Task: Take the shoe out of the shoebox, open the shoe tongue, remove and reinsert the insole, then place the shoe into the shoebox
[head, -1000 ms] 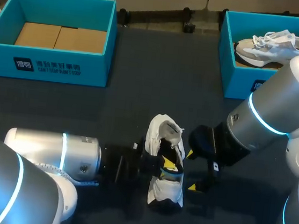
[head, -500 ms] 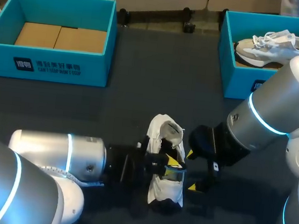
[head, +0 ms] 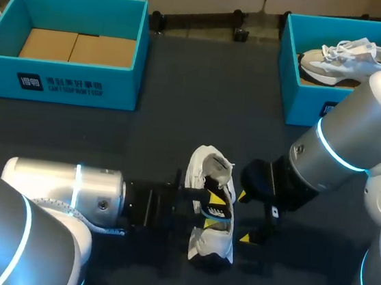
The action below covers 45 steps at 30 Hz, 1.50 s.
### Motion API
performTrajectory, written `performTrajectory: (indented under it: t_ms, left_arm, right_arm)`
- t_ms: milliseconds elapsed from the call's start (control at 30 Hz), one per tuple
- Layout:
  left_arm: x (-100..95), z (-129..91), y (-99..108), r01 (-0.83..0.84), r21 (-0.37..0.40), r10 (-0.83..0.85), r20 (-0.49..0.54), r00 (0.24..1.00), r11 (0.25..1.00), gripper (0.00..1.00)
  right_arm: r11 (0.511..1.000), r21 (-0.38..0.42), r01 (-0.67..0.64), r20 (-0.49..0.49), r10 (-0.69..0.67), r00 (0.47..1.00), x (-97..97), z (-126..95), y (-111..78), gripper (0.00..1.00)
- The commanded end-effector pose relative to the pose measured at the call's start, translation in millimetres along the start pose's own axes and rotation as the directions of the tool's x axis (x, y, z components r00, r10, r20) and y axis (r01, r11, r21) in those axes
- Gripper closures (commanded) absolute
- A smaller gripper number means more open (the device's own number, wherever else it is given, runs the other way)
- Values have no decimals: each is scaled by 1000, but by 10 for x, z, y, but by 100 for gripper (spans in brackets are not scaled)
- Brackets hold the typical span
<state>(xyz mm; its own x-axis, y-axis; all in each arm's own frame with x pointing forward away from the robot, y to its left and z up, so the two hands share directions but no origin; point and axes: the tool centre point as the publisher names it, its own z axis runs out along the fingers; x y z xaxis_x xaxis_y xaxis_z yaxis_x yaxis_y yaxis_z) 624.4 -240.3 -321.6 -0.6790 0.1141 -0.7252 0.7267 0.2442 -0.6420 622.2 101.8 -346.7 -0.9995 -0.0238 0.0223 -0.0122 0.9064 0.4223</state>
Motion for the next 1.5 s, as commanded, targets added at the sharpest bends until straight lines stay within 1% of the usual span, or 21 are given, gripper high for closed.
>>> performTrajectory:
  t_ms: [33, 233, 400, 633, 767, 833, 933, 967, 1000, 1033, 1067, 1100, 1267, 1300, 1333, 1367, 1433, 1500]
  left_arm:
    - [22, -1, -16, -14, -6, 14, -23, 1000, 1000, 100]
    - [95, 103, 68, -74, -30, 72, -45, 996, 997, 100]
    - [125, 148, 157, -150, -68, 146, -62, 987, 986, 100]
    - [78, 156, 256, -201, -142, 196, -49, 979, 969, 100]
    - [78, 138, 286, -194, -149, 191, -39, 981, 970, 100]
    - [92, 126, 270, -189, -142, 185, -41, 982, 972, 100]
    - [102, 92, 213, -149, -104, 145, -44, 988, 983, 100]
    - [100, 80, 197, -137, -95, 133, -44, 990, 986, 95]
    - [95, 68, 180, -127, -85, 123, -44, 991, 988, 83]
    - [94, 65, 176, -124, -83, 121, -45, 992, 989, 76]
    - [79, 42, 145, -105, -63, 103, -40, 994, 992, 69]
    - [76, 39, 141, -103, -61, 100, -40, 994, 993, 68]
    - [15, -21, 52, -88, -49, 86, -31, 996, 995, 72]
    - [8, -32, 37, -87, -49, 85, -29, 996, 995, 73]
    - [0, -41, 23, -80, -42, 79, -27, 997, 996, 78]
    - [-5, -49, 13, -79, -41, 78, -28, 997, 996, 80]
    - [-14, -68, -14, -56, -27, 55, -42, 998, 998, 78]
    - [-19, -78, -29, -55, -34, 53, -55, 997, 998, 74]
  right_arm:
    - [1000, 2, -1, 2, 1, 1000, 8, 9, 6, 0]
    - [1000, 2, -1, 2, 1, 1000, 8, 9, 6, 0]
    - [1000, 2, -1, 2, 1, 1000, 8, 9, 6, 0]
    - [1000, 2, -1, 2, 1, 1000, 8, 9, 6, 0]
    - [1000, 2, -1, 2, 1, 1000, 8, 9, 6, 0]
    - [1000, 2, -1, 2, 1, 1000, 8, 9, 6, 0]
    - [1000, 2, -1, 2, 1, 1000, 8, 9, 6, 0]
    - [1000, 2, -1, 2, 1, 1000, 8, 9, 6, 0]
    - [1000, 2, -1, 2, 1, 1000, 8, 9, 6, 0]
    - [1000, 2, -1, 2, 1, 1000, 8, 9, 6, 0]
    - [1000, 2, -1, 2, 1, 1000, 8, 9, 6, 0]
    - [1000, 2, -1, 2, 1, 1000, 8, 9, 6, 0]
    - [1000, 2, -1, 2, 1, 1000, 8, 9, 6, 0]
    - [1000, 2, -1, 2, 1, 1000, 8, 9, 6, 0]
    - [1000, 2, -1, 2, 1, 1000, 8, 9, 6, 0]
    - [1000, 2, -1, 2, 1, 1000, 8, 9, 6, 0]
    - [1000, 2, -1, 2, 1, 1000, 8, 9, 6, 0]
    - [1000, 2, -1, 2, 1, 1000, 8, 9, 6, 0]
